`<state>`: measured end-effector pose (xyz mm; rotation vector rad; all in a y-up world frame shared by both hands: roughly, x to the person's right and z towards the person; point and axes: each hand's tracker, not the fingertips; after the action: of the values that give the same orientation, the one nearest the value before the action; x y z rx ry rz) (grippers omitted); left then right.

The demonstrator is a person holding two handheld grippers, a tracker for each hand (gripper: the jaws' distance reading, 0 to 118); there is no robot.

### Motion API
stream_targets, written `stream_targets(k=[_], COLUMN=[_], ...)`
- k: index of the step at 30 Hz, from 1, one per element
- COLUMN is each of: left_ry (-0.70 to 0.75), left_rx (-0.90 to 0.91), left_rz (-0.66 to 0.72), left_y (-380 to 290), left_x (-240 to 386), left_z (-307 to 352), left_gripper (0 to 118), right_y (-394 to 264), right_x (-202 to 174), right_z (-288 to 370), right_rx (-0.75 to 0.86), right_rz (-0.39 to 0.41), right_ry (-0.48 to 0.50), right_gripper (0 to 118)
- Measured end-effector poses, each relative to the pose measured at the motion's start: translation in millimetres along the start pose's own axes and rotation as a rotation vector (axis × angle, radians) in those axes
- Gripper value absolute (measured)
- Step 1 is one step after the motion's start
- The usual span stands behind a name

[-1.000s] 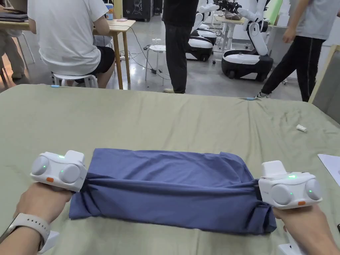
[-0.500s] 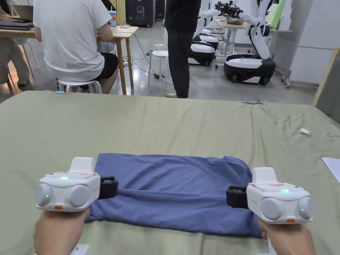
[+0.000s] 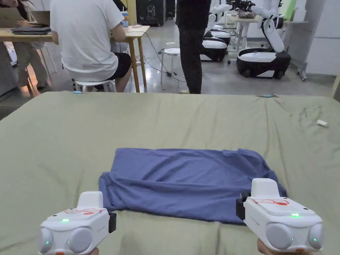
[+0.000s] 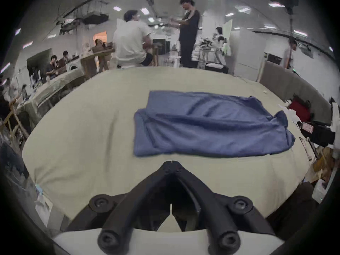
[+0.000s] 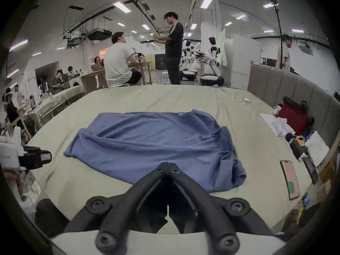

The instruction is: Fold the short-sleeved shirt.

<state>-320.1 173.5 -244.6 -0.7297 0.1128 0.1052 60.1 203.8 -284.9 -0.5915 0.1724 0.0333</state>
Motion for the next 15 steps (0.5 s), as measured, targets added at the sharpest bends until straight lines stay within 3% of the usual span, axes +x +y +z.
stream_targets(k=[6,7,9,10,15], left_ry=[0.044,0.052,0.090,0.111,0.149], left_rx=[-0.007,-0.012,-0.020,-0.019,-0.054], left_rz=[0.046,0.043,0.020,0.005,-0.042], left_y=[11.0,15.4,27.6,32.7,53.1], left_x=[-30.9,-31.6,-31.6,-31.6,-18.2], left_z=[-21.1,-27.5,-46.2,-55.7,-99.2], left_gripper=[1,23,88,112,100], right_y=[-2.0,-1.5,0.1,1.0,7.1], right_x=[6.9,8.4,12.0,14.2,33.9], right_z=[-17.5,-20.2,-19.9,-20.7,-17.1], right_rx=[-0.022,-0.030,-0.034,-0.035,-0.036], right_rz=[-0.003,-0.003,0.001,0.005,0.005], right_ry=[0.012,0.011,0.006,0.003,-0.034], right_gripper=[0,0,0,0,0])
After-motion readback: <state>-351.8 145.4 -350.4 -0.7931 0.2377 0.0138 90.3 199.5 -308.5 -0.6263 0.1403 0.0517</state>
